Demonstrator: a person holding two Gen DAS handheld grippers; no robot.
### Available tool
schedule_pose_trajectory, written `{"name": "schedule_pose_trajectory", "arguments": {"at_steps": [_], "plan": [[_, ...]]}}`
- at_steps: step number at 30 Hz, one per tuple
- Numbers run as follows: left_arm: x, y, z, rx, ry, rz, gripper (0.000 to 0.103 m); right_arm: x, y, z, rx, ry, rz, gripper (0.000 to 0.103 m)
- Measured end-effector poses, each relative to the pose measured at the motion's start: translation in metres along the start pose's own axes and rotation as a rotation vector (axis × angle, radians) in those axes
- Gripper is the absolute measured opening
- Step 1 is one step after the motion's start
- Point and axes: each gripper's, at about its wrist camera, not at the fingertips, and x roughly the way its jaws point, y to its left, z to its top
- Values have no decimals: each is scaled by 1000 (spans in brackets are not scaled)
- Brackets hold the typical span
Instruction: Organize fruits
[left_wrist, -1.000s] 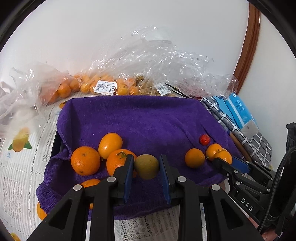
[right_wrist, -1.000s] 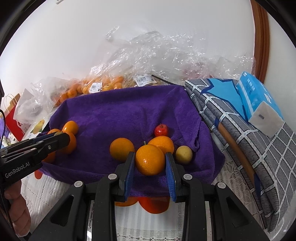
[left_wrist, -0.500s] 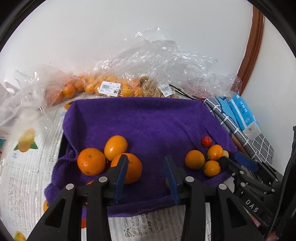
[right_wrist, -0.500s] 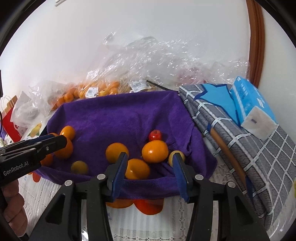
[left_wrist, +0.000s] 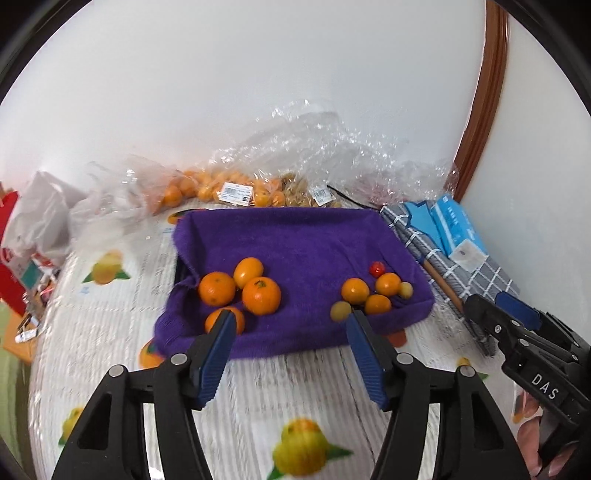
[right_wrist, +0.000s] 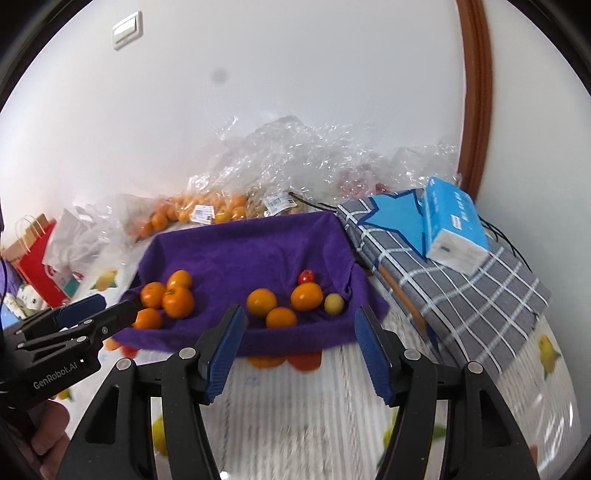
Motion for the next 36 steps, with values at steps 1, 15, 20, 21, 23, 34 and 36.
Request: {"name": "schedule_pose_trajectory", "arguments": {"at_steps": [1, 15, 20, 21, 23, 34, 36], "plan": [[-9, 0, -3, -2, -1, 6, 60, -9, 0, -2, 8, 3, 1, 62], [-101, -3, -42, -26, -92, 77, 84, -111, 2, -45, -32, -60, -13, 96], [-116, -8, -51, -10, -108, 99, 84, -129, 5, -56, -53, -74, -53, 98], [-119, -9, -52, -6, -110, 105, 84, -131, 5, -59, -46, -73, -47, 98], [-122, -11, -55, -4, -113, 108, 84, -134, 4, -62, -38, -71, -43, 98], [-131, -11, -61, -8, -117, 110, 84, -144, -1, -68, -24, -76, -45, 98], [-132, -11, -61, -6, -118, 110, 84, -145, -1, -67, -24, -77, -48, 98]]}}
